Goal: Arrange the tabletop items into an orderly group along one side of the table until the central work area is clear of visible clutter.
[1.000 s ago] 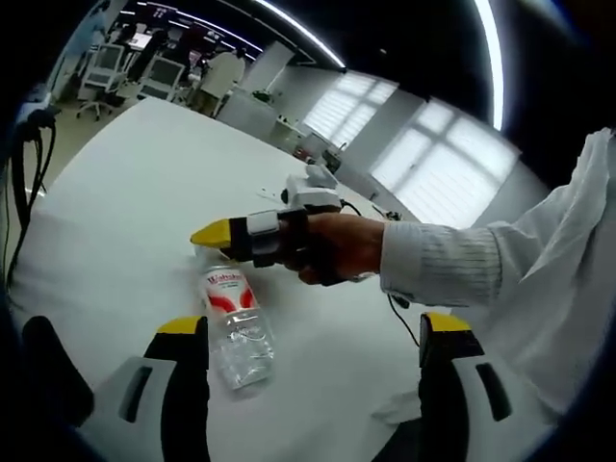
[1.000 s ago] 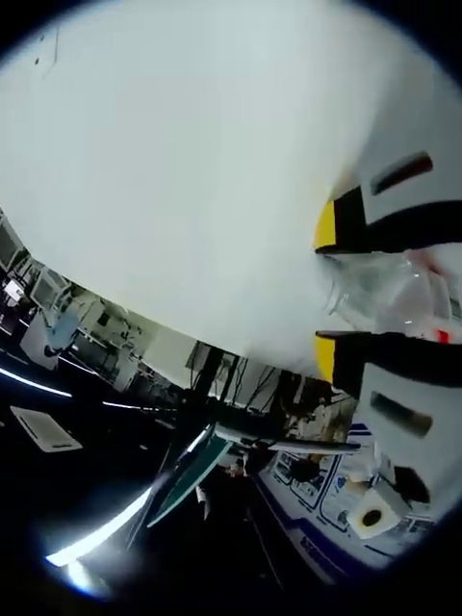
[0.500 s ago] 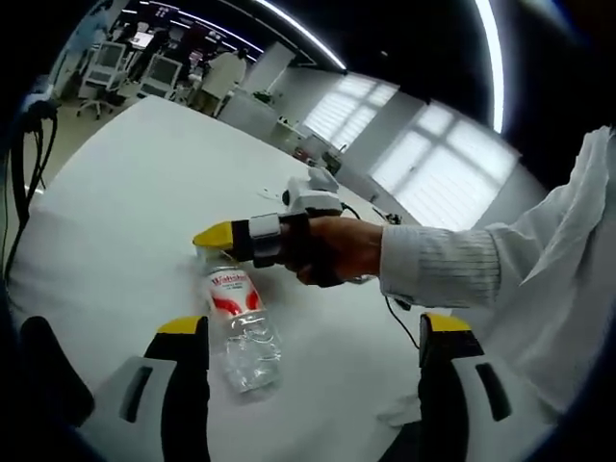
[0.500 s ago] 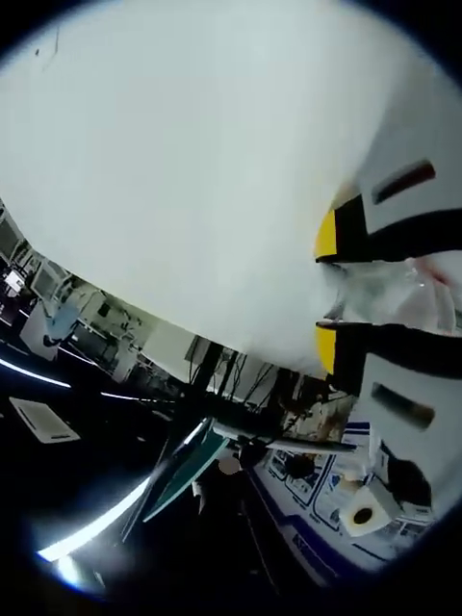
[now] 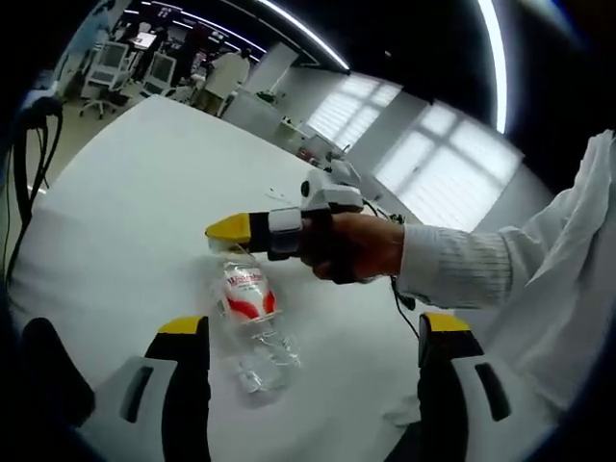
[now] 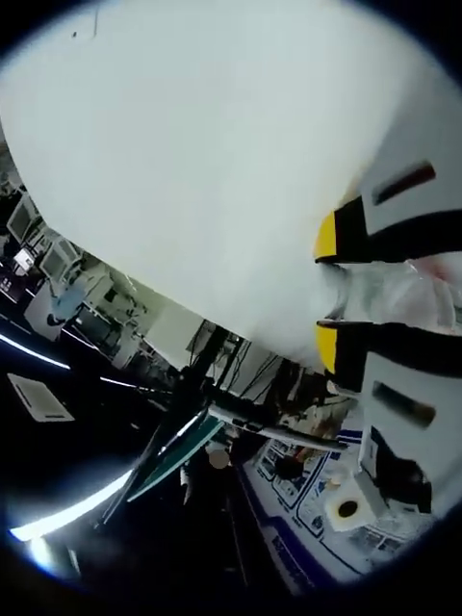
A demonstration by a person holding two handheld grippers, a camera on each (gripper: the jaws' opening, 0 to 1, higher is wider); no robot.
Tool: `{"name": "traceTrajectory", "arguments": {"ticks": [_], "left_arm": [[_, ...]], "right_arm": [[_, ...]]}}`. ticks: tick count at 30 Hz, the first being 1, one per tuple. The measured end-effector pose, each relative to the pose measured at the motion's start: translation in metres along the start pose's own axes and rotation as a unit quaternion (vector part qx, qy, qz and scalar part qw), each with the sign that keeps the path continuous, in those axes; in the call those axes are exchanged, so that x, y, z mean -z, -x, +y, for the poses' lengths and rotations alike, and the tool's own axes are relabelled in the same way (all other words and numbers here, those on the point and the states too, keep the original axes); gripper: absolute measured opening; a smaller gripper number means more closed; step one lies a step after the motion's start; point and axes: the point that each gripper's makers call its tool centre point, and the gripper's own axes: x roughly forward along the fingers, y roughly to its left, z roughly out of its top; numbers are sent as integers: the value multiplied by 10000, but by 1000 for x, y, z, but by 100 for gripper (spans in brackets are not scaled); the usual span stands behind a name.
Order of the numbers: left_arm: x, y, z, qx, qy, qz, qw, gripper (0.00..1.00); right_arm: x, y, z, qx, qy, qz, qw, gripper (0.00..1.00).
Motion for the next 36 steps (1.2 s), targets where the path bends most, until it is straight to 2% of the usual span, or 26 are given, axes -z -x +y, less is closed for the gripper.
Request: {"name": "traceTrajectory", "arguments": {"ticks": [8,12,24,29,36], "left_arm": [[-2,1,1,-7,-47,9,10000,92],[-2,1,5,-54,-72,39,10000,91],[1,-7,16,-76,-202,222,9995,90],[2,-15,21,-72,-369,353,9987,87],[3,-29,30,-40,-521,503,9974,80]], "right_arm": [[-1,10,18,-107,355,-113,9992,20],[1,19,34,-122,710,-153,9973,20],[5,36,61,-261,1531,-301,9874,20],[6,42,68,-272,1802,-316,9827,20],[17,53,79,-218,2094,-326,9771,20]]}}
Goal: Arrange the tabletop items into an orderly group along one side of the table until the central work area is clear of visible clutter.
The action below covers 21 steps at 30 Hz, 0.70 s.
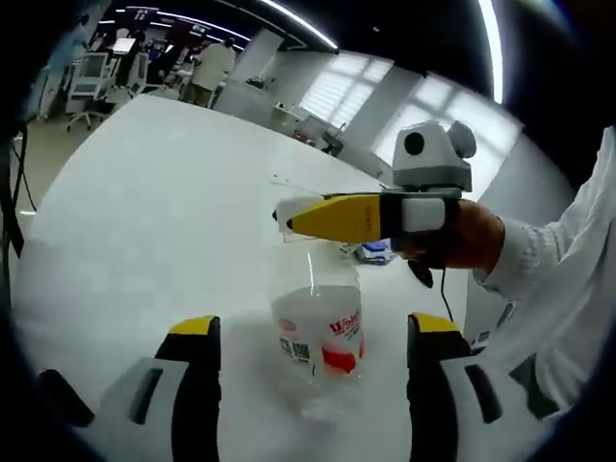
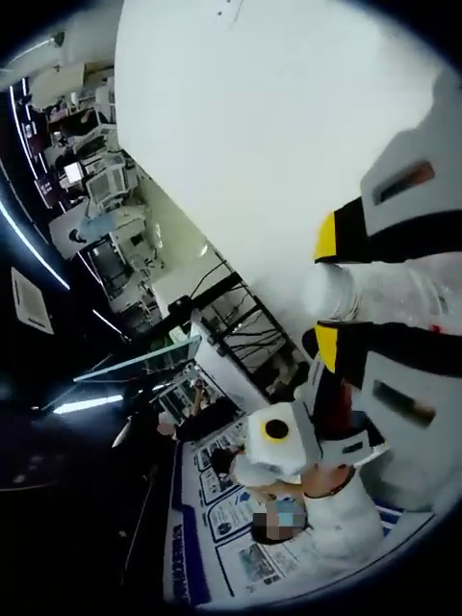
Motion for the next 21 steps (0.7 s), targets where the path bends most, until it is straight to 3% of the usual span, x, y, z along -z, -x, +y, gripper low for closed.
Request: {"name": "traceTrajectory", "arguments": {"ticks": [8,12,16,18,21], "left_arm": [[15,-13,-11,392,-292,318,9983,61],[17,-15,-17,551,-335,332,9974,55],[19,-14,-29,831,-444,352,9949,42],[18,-15,-29,836,-679,307,9937,41],[19,-15,-32,869,-707,343,9931,40]], "right_arm": [[2,7,10,25,266,-20,9996,20],[2,12,15,4,423,-1,9991,20],[3,17,19,41,524,-14,9986,20],[3,19,19,70,527,-27,9986,20],[4,24,19,131,555,-24,9984,20]]}}
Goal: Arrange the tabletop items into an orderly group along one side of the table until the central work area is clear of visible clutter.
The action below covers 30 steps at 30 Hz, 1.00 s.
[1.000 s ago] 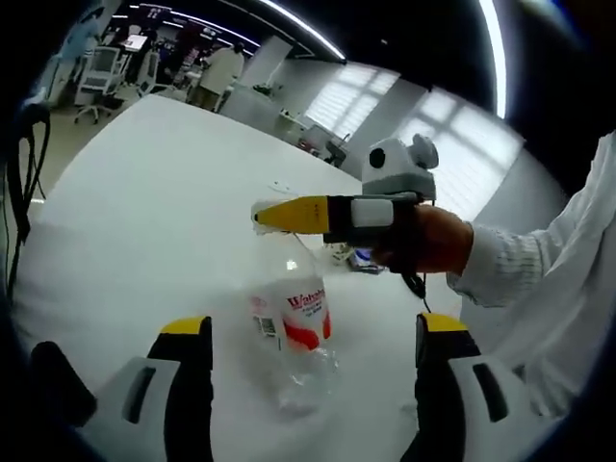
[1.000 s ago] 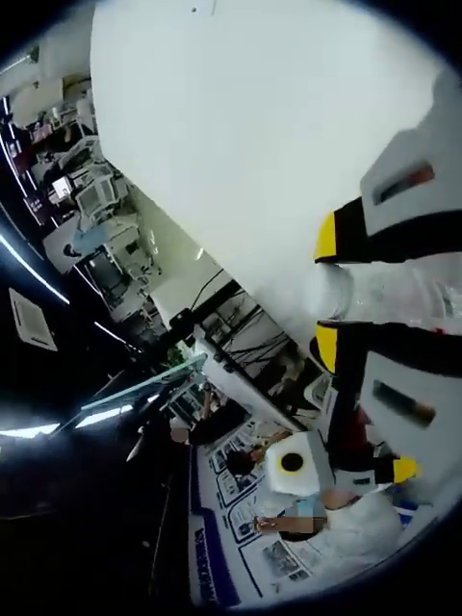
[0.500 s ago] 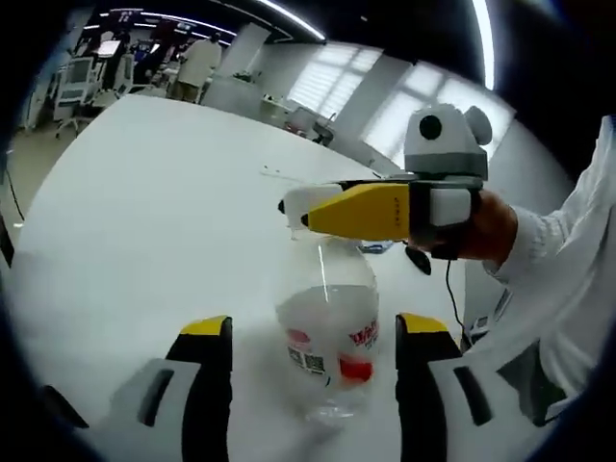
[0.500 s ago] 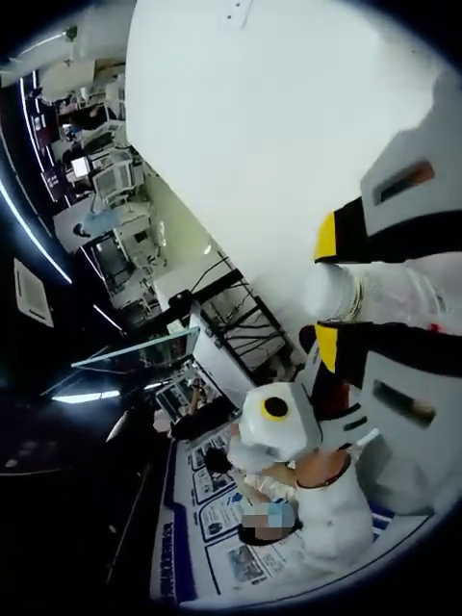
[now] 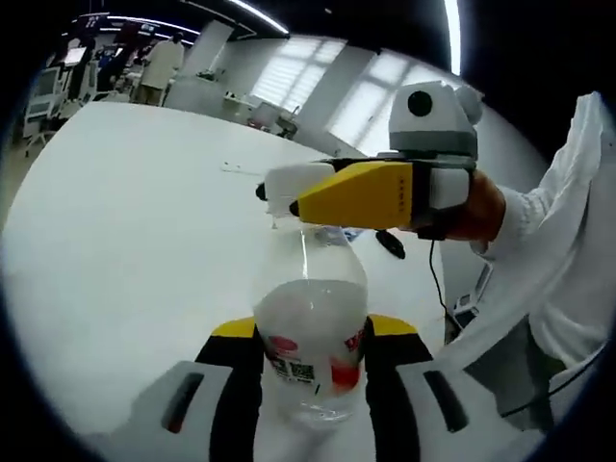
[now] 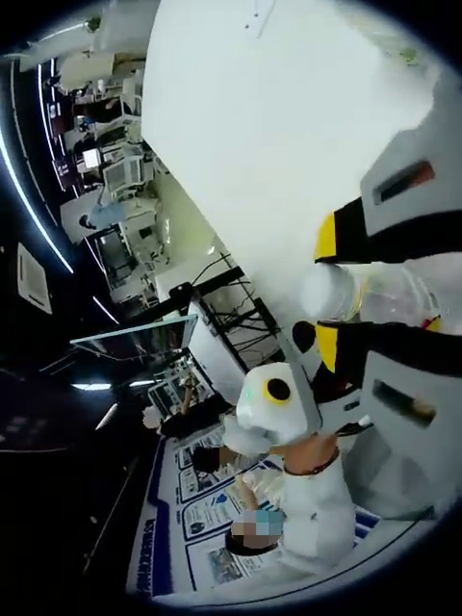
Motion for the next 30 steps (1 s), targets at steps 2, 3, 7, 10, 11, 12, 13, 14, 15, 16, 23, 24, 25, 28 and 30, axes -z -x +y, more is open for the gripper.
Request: {"name": "traceTrajectory", "arguments": {"ticks": [2,3,7,10,11,12,13,14,15,16,23,24,25,28,30], "left_arm": [[-1,-1,-1,-2,-109,-9,9999,40],[-2,-2,-2,-4,-149,-8,9999,39],[-4,-9,-5,48,-305,115,9995,39],[-8,-15,-8,69,-448,180,9988,39],[-10,-17,-10,87,-472,179,9987,39],[-14,-19,-12,118,-524,152,9984,39],[-17,-21,-13,133,-553,132,9983,39],[-19,-22,-14,147,-580,126,9981,39],[-22,-24,-17,167,-621,124,9979,39],[-26,-27,-19,194,-684,111,9974,39],[-53,-46,-23,247,-1222,245,9919,39],[-57,-49,-23,262,-1281,217,9912,39],[-62,-52,-24,288,-1337,195,9904,39],[-74,-61,-26,336,-1472,137,9884,39],[-82,-67,-27,359,-1553,118,9871,39]], "right_arm": [[-1,4,1,66,69,-45,9999,20],[-1,6,1,94,83,-62,9999,20],[-1,16,0,218,205,-108,9995,20],[-4,24,-3,313,258,-129,9991,20],[-4,26,-4,318,270,-138,9990,20],[-6,30,-5,347,285,-170,9988,20],[-8,33,-6,373,302,-192,9987,20],[-11,37,-8,414,341,-220,9983,20],[-13,40,-9,439,364,-239,9981,20],[-16,44,-10,480,422,-280,9976,20],[-34,70,-26,769,639,-511,9937,20],[-36,73,-28,808,659,-544,9931,20],[-40,78,-31,865,705,-580,9921,20],[-49,87,-38,977,835,-691,9893,20],[-54,92,-42,1051,901,-741,9876,20]]}}
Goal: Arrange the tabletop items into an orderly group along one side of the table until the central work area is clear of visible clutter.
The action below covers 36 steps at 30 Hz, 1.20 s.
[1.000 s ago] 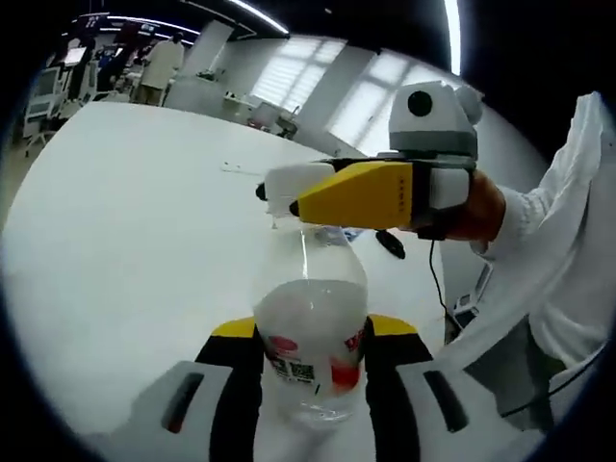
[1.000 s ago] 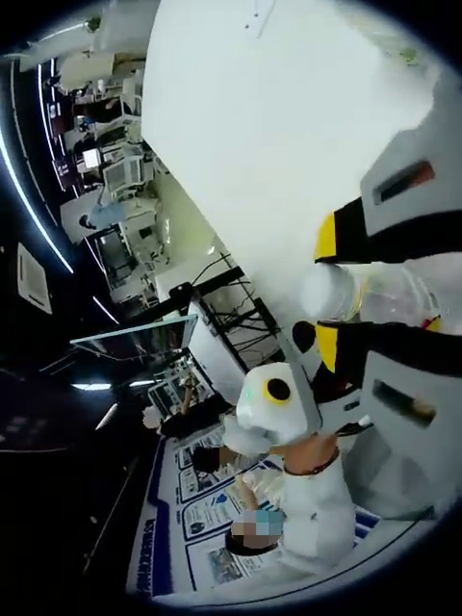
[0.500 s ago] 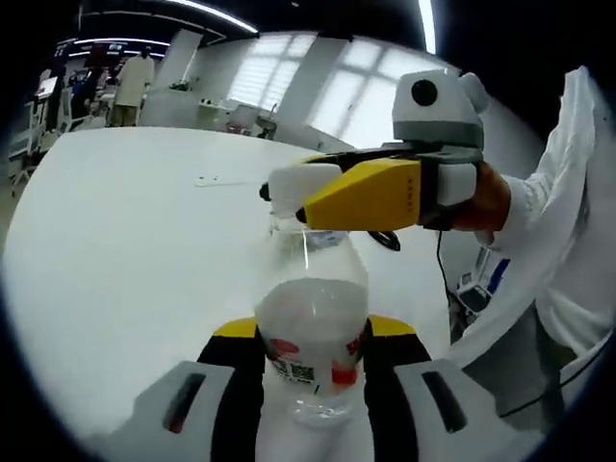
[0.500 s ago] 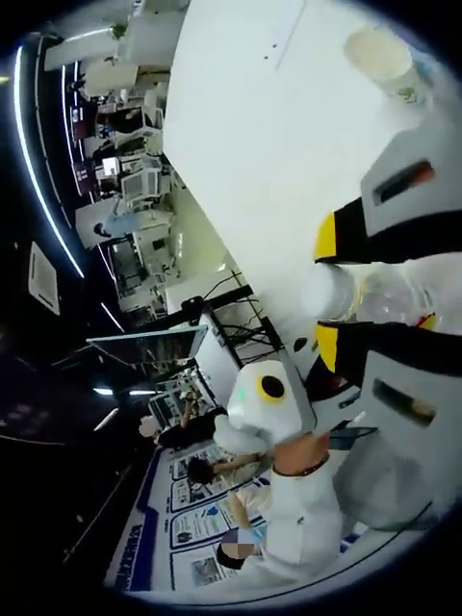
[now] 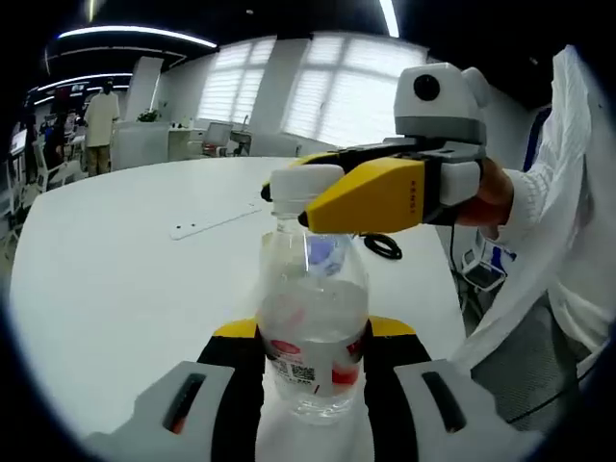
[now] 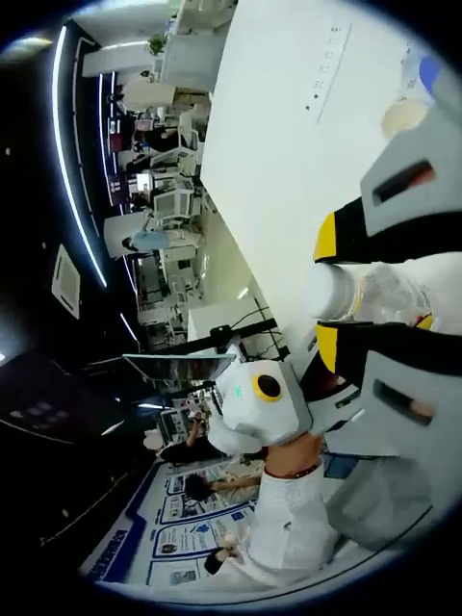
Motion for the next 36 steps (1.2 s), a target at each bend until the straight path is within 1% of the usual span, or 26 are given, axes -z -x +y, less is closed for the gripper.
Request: {"name": "traceTrajectory", "arguments": {"ticks": [3,5,8,11,15,18,21,26,30,36], "left_arm": [[-11,-10,5,35,-248,-28,9997,39],[-16,-15,10,67,-336,-10,9994,39],[-25,-23,16,84,-624,-15,9980,39],[-30,-29,22,130,-763,-52,9970,39],[-36,-41,29,188,-965,-74,9951,39],[-35,-47,34,239,-1039,-52,9943,39],[-33,-54,39,232,-1136,30,9933,39],[-29,-62,43,237,-1172,88,9928,39],[-27,-68,48,214,-1215,113,9923,39],[-24,-77,51,205,-1260,126,9917,39]], "right_arm": [[-6,4,-9,127,137,-76,9998,20],[-9,7,-16,223,232,-122,9994,20],[-15,10,-27,399,446,-243,9979,20],[-16,11,-33,486,539,-269,9970,20],[-17,11,-45,674,813,-289,9940,20],[-15,9,-51,747,934,-286,9924,20],[-10,6,-56,819,1119,-236,9901,20],[-3,4,-65,922,1285,-191,9872,20],[1,3,-68,984,1518,-126,9834,20],[7,3,-75,1070,1675,-57,9800,21]]}}
